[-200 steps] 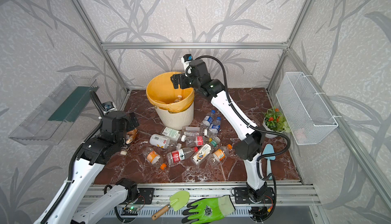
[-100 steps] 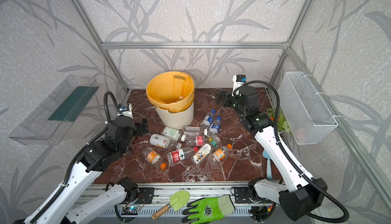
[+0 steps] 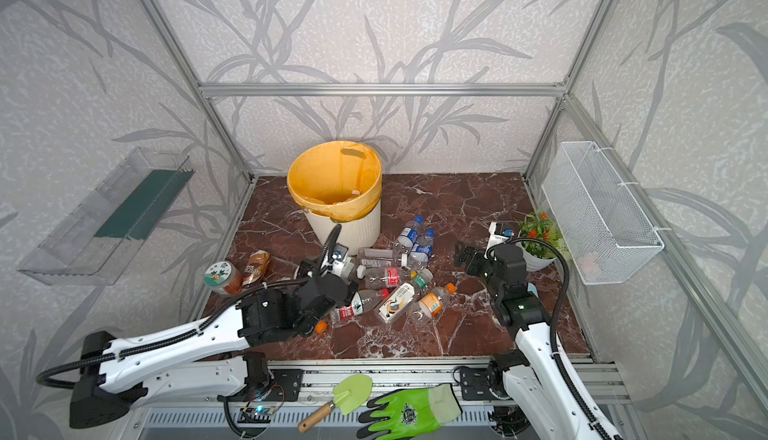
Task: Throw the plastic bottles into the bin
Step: 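Lower the left gripper onto the green-capped bottle while the right arm withdraws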
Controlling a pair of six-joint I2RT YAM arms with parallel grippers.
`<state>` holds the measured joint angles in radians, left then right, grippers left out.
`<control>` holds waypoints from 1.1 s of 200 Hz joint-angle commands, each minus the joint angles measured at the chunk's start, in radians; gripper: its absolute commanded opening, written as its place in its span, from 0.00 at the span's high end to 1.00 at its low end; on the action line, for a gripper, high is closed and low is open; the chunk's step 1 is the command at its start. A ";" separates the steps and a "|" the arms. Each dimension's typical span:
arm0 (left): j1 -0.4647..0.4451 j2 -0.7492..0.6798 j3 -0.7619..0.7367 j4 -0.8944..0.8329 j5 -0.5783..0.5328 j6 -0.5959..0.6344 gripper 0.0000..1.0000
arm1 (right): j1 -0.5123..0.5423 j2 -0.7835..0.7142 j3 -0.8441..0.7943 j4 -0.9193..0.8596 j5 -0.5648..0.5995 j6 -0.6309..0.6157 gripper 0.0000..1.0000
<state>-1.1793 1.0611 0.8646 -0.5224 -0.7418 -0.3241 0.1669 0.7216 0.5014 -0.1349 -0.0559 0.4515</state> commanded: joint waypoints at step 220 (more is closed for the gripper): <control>-0.058 0.711 0.337 -0.069 0.392 -0.050 0.23 | -0.035 -0.060 -0.126 0.004 -0.079 0.050 0.01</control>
<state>-1.2587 1.7504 1.1770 -0.5751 -0.3923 -0.3740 0.1371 0.6613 0.3832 -0.1322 -0.1257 0.5076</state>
